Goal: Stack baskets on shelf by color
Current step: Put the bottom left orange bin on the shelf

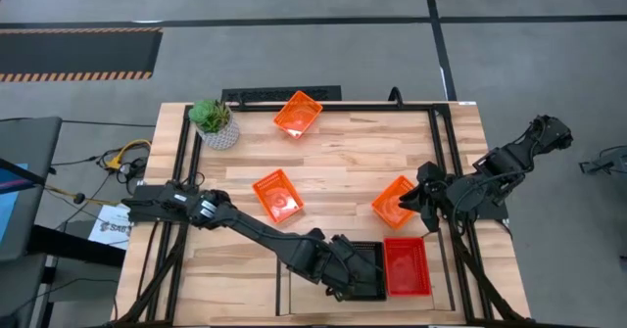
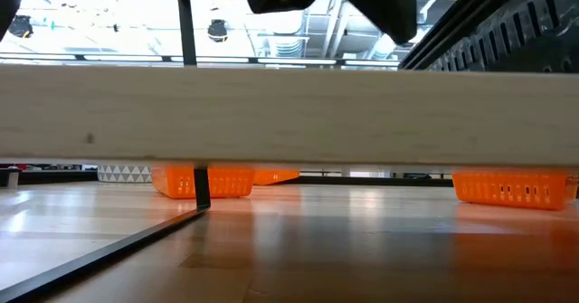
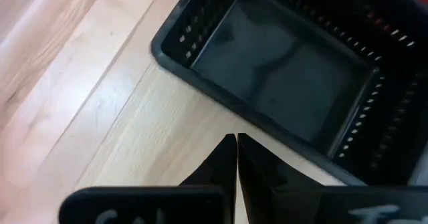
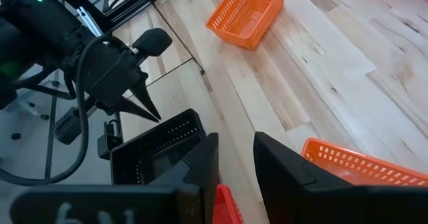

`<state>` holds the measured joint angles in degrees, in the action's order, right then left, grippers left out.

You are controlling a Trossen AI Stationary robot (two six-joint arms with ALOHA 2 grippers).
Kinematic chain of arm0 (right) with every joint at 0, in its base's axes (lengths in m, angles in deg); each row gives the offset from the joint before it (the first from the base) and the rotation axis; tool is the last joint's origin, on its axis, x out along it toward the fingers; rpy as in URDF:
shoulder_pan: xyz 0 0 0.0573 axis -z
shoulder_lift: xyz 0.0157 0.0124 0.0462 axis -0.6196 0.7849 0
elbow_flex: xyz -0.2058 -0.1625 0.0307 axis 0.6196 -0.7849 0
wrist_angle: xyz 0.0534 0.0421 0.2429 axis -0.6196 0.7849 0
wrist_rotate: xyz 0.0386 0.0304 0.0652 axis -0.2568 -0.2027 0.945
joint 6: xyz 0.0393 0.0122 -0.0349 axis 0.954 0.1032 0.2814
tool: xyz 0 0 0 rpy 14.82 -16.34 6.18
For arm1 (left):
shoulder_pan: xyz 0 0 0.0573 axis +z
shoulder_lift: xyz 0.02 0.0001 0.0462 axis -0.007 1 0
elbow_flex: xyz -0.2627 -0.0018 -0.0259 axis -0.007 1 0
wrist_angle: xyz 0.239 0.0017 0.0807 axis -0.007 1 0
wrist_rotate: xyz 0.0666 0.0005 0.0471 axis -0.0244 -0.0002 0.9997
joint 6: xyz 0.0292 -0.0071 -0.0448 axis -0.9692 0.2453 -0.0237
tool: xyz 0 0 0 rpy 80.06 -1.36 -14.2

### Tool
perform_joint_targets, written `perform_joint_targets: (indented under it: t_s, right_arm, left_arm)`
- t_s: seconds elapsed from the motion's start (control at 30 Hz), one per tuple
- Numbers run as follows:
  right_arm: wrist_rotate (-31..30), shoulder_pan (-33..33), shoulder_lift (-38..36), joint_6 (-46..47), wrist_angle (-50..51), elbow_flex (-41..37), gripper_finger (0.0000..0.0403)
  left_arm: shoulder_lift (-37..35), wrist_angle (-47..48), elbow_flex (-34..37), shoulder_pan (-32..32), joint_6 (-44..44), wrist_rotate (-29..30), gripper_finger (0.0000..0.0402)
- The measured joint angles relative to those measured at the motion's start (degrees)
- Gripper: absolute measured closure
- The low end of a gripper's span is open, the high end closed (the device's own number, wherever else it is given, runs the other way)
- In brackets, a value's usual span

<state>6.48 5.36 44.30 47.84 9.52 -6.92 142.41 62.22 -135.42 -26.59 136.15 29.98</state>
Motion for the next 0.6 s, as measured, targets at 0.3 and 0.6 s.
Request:
perform_joint_targets:
  t_s: [0.3,0.6]
  right_arm:
    - [-1.2,0.0,0.0,-0.1,0.0,0.0,0.0285]
    - [-1.7,0.1,0.0,-0.4,-0.1,0.0,0.0285]
  left_arm:
    - [-7.1,3.0,-0.2,0.4,-1.5,0.5,0.0399]
    - [-20.1,25.1,-0.2,8.1,-5.9,14.3,0.0306]
